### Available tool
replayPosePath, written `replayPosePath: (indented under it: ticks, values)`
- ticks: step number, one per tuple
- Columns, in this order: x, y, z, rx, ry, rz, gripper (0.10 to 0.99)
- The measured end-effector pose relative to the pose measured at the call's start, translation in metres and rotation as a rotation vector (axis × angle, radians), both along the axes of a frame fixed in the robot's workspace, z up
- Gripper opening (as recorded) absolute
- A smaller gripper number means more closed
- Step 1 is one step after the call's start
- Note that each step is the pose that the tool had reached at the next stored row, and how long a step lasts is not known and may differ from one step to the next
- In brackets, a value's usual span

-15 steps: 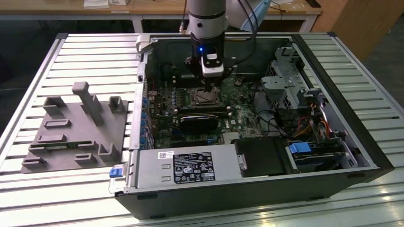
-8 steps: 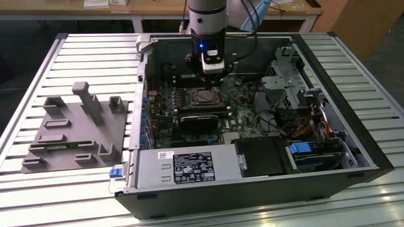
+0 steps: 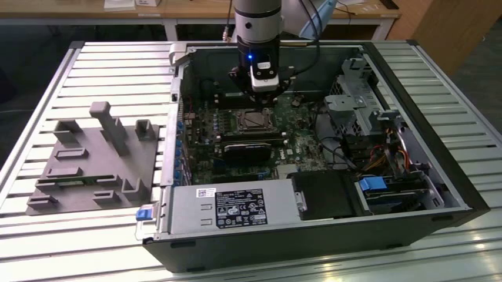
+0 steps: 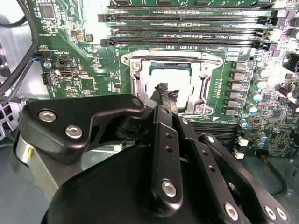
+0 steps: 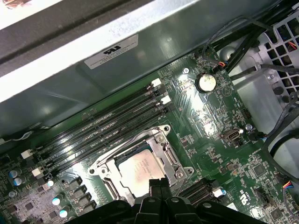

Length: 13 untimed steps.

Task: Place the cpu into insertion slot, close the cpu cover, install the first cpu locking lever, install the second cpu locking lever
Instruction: 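Install the second cpu locking lever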

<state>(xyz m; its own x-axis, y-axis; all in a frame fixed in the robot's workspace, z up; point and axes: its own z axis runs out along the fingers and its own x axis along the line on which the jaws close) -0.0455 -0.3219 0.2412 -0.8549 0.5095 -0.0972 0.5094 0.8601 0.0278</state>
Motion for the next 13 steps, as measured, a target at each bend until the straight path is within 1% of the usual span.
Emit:
replayPosePath:
  ticks: [9, 11, 13]
  values:
    - [0.0000, 0.0000, 0.0000, 0.000, 0.0000, 0.000, 0.102]
    - [0.0000, 0.0000, 0.0015, -0.001, 0.0001, 0.000, 0.102]
    - [0.0000, 0.0000, 0.0046, -0.001, 0.0000, 0.000, 0.102]
